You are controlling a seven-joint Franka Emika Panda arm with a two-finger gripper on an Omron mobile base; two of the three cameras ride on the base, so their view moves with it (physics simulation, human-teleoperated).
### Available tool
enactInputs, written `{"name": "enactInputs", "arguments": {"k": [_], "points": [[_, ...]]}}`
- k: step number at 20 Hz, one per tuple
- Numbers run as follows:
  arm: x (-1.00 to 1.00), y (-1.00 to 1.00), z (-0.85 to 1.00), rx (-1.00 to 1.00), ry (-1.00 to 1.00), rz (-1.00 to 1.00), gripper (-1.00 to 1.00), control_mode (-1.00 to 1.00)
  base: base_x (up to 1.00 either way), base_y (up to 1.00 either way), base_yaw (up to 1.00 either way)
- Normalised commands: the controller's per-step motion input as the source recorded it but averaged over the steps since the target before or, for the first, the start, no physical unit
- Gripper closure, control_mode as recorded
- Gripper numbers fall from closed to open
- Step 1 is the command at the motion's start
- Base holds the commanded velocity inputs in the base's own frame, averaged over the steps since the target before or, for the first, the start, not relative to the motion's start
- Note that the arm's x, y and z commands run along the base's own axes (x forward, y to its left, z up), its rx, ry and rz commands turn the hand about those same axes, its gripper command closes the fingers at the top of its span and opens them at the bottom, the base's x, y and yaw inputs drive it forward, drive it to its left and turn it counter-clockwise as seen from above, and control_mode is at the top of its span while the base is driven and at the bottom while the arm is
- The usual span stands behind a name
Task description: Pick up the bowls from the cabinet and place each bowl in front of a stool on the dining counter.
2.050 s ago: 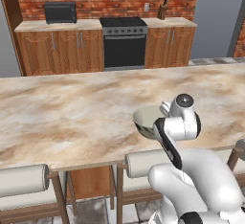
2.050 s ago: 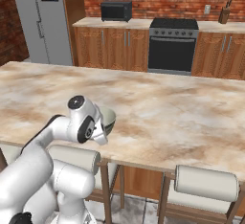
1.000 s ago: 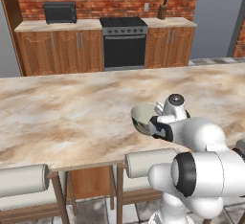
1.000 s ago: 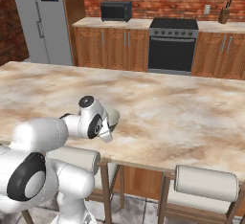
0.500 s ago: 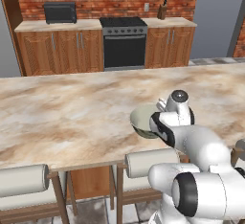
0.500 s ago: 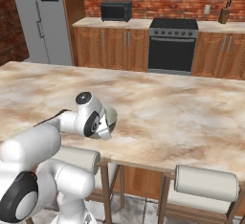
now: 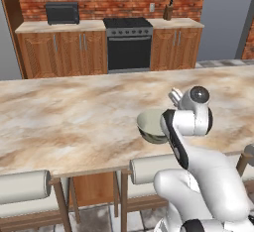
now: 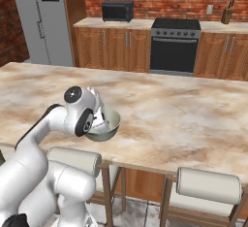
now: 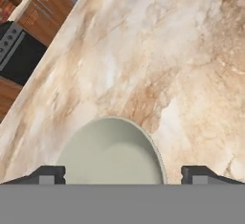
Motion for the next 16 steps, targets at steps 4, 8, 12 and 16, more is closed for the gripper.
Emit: {"name": "enactInputs", "arguments": {"k": [4,8,12,16], "points": [[-1.00,0.00,0.93,-0.01,-0.16,0.04,-1.00,-1.00,0.00,0.00,0.00],[-1.00,0.00,1.00,-0.09,-0.15,0.17,-1.00,-1.00,0.00,0.00,0.00],[-0.99,0.00,1.00,-0.06,-0.21,0.20,-1.00,-1.00,0.00,0.00,0.00],[-0.91,0.00,1.00,0.00,-0.14,0.20,-1.00,-1.00,0.00,0.00,0.00]]}}
